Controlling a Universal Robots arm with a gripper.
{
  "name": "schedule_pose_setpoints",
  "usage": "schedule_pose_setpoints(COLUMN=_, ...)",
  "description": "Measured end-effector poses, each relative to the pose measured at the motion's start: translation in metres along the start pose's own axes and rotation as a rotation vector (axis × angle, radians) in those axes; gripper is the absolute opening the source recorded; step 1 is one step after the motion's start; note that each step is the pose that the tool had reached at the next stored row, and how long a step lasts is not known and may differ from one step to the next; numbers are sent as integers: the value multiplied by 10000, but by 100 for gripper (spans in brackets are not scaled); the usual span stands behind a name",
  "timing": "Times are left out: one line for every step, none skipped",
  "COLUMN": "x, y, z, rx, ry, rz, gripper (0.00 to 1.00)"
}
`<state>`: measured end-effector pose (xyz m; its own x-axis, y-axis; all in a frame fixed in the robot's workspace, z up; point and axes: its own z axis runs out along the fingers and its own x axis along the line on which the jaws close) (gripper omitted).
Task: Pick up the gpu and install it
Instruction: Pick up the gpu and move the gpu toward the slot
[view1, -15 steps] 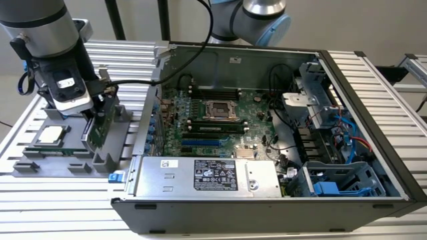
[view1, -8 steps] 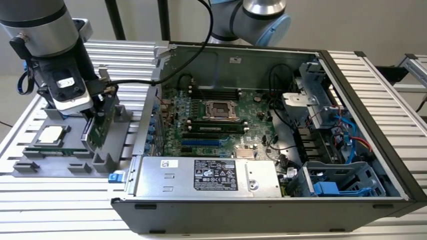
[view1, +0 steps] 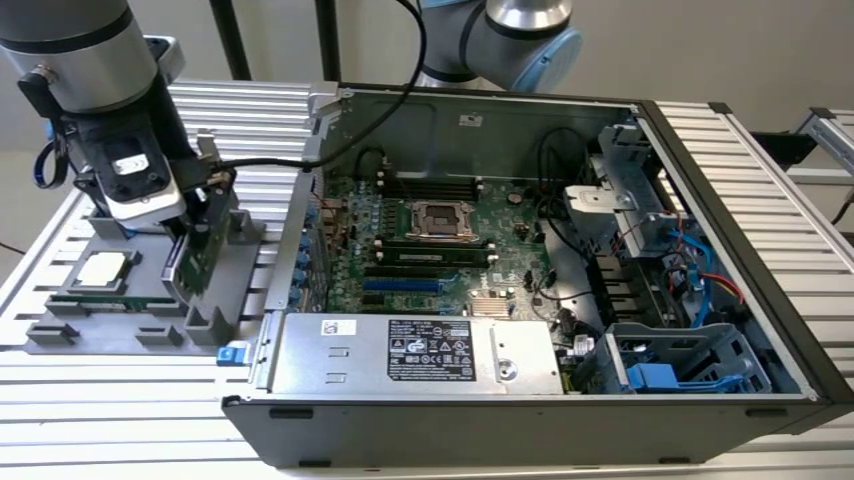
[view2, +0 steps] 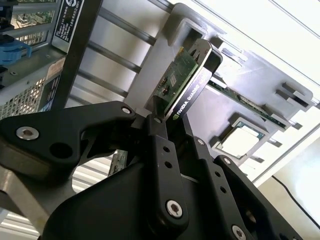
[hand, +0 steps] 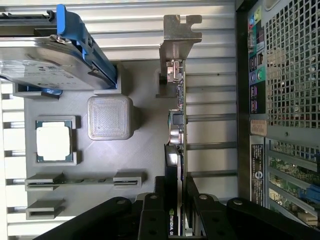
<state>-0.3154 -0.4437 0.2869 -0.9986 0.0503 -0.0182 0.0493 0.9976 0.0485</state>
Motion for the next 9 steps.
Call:
schedule_pose_setpoints(x=0, y=0, z=-6, rx=-2, ry=-2, rz=0, gripper=0)
schedule_pose_setpoints(x=0, y=1, z=-14, rx=-4, ry=-5, rz=0, gripper=0)
schedule_pose_setpoints(x=-1, y=2, z=-26, rx=-3, ry=-3, rz=1, gripper=0)
schedule_pose_setpoints(x=-1, y=2, z=-37, rx=-4, ry=-4, rz=0, gripper=0)
schedule_pose_setpoints(x=-1, y=3, z=-47, rx=-5, ry=-5, rz=0, gripper=0)
schedule_pose_setpoints(x=-1, y=3, z=-59, rx=-4, ry=-4, rz=1, gripper=0)
schedule_pose_setpoints(x=-1, y=4, z=-73, rx=-3, ry=-4, rz=0, gripper=0)
schedule_pose_setpoints(x=-2, y=5, z=-87, rx=-3, ry=-5, rz=1, gripper=0)
schedule_pose_setpoints(x=-2, y=5, z=-102, rx=-3, ry=-5, rz=1, gripper=0)
